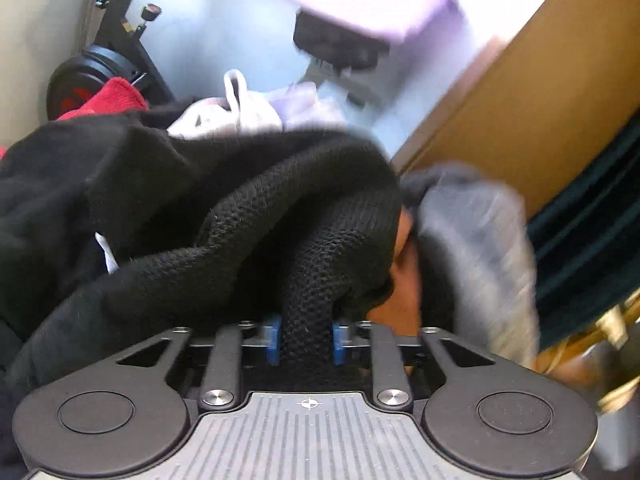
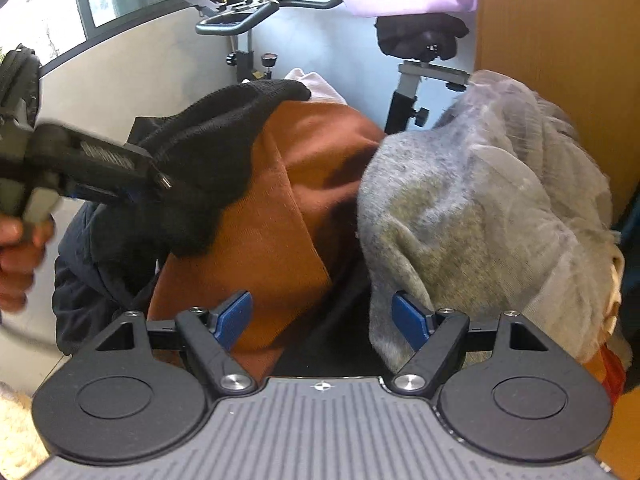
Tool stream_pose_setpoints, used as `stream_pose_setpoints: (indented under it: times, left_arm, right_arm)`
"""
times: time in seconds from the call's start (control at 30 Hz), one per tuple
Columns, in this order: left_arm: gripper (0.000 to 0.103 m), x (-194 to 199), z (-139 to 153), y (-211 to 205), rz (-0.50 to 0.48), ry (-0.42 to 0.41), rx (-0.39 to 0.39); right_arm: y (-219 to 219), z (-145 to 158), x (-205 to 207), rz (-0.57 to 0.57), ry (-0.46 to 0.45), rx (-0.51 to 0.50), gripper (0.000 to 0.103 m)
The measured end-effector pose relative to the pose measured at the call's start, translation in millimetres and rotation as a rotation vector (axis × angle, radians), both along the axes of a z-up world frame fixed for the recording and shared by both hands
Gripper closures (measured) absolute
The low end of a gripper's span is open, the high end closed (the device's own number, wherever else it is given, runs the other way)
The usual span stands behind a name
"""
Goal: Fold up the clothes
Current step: 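Lift the black jacket off the pile with both grippers, then carry the black jacket across the room toward the patterned table with both grippers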
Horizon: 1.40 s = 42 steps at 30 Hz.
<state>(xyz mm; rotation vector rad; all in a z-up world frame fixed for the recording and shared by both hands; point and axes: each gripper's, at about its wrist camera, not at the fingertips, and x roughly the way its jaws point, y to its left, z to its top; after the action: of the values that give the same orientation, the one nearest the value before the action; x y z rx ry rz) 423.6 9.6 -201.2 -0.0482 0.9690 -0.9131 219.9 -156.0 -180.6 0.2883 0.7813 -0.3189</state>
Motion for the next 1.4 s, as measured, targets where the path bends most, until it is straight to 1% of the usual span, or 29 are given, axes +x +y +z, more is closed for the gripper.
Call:
stream_pose_setpoints:
  times: [0.07, 0.13, 0.2, 0.23, 0.27, 0.3, 0.37, 0.5, 0.6, 0.7, 0.8, 0.93, 1.0, 1.03, 1.07, 1.1, 1.13, 1.17, 1.2, 1.3, 1.37, 1.4]
  left_arm:
    - [0.088, -0.3, 19.4, 15.1, 0.021, -0.054, -0.048]
    - [0.095, -2.6, 46.5, 31.9, 0.06, -0.142, -0.103]
    - [0.096, -2.6, 77.8, 51.5, 0.106, -0.218, -0.183]
    - [0.097, -3.3, 91.5, 58.4, 0.118, -0.25, -0.21]
    - [0.097, -4.7, 103.3, 62.6, 0.12, -0.278, -0.225]
    - [0.097, -6.1, 115.2, 66.8, 0.123, -0.307, -0.239]
    - [0.097, -11.1, 131.3, 65.9, 0.118, -0.355, -0.24]
    - [0.097, -21.2, 144.2, 66.8, 0.141, -0.383, -0.248]
    - [0.097, -24.8, 157.0, 76.2, 0.129, -0.38, -0.306]
    - [0.097, -29.8, 177.5, 84.5, 0.08, -0.41, -0.349]
    - [0.097, -40.3, 198.3, 90.5, 0.055, -0.454, -0.386]
    - [0.097, -52.8, 217.9, 95.3, 0.032, -0.477, -0.423]
    - [0.097, -58.8, 222.9, 101.6, 0.037, -0.493, -0.424]
    - [0.097, -61.3, 225.2, 104.9, 0.042, -0.501, -0.424]
    - [0.097, -62.1, 226.7, 109.3, 0.05, -0.499, -0.428]
    - [0.097, -61.5, 227.3, 114.7, 0.061, -0.489, -0.436]
    - [0.097, -61.3, 227.7, 120.5, 0.071, -0.485, -0.441]
    - [0.097, -61.3, 227.9, 126.6, 0.082, -0.488, -0.441]
    - [0.097, -61.3, 227.7, 132.2, 0.096, -0.497, -0.434]
    - [0.096, -53.4, 221.8, 146.9, 0.178, -0.516, -0.366]
    - [0.096, -45.0, 213.9, 157.4, 0.233, -0.497, -0.335]
    - [0.096, -41.6, 209.8, 161.8, 0.251, -0.485, -0.33]
  right_arm:
    - [0.4, 0.4, -3.6, -0.009, 0.0, -0.004, 0.025]
    - [1.1, 0.4, -5.1, -0.019, -0.004, -0.002, 0.025]
    - [2.2, -0.1, -3.9, -0.03, -0.013, 0.005, 0.025]
    - [3.5, 0.5, -2.4, -0.029, -0.024, 0.013, 0.025]
    - [4.9, 1.2, -0.7, -0.027, -0.037, 0.021, 0.025]
    - [5.3, 3.0, 0.4, -0.023, -0.07, 0.046, 0.025]
    - [6.8, 7.9, 2.8, -0.017, -0.134, 0.093, 0.025]
    - [19.6, 24.2, 12.3, 0.035, -0.23, 0.079, 0.025]
    - [31.6, 32.8, 18.7, 0.097, -0.273, 0.05, 0.023]
    - [42.5, 33.5, 30.3, 0.155, -0.276, 0.058, 0.019]
    - [56.6, 30.9, 48.2, 0.221, -0.265, 0.066, 0.012]
    - [80.7, 23.2, 73.5, 0.345, -0.269, 0.028, 0.006]
    - [91.7, 21.2, 87.1, 0.378, -0.256, -0.014, 0.006]
    - [94.2, 21.6, 89.8, 0.387, -0.267, -0.026, 0.008]
    - [94.4, 23.1, 91.8, 0.384, -0.277, -0.016, 0.012]
    - [94.4, 24.7, 93.7, 0.38, -0.288, -0.004, 0.027]
    - [91.5, 26.6, 94.8, 0.38, -0.289, 0.032, 0.052]
    - [87.4, 28.3, 95.1, 0.383, -0.293, 0.067, 0.066]
    - [81.4, 30.8, 94.3, 0.373, -0.301, 0.098, 0.089]
    - [56.5, 49.1, 80.7, 0.222, -0.411, 0.127, 0.092]
    - [34.7, 70.0, 68.0, 0.097, -0.503, 0.161, 0.093]
    - [24.1, 85.2, 59.2, 0.038, -0.563, 0.168, 0.093]
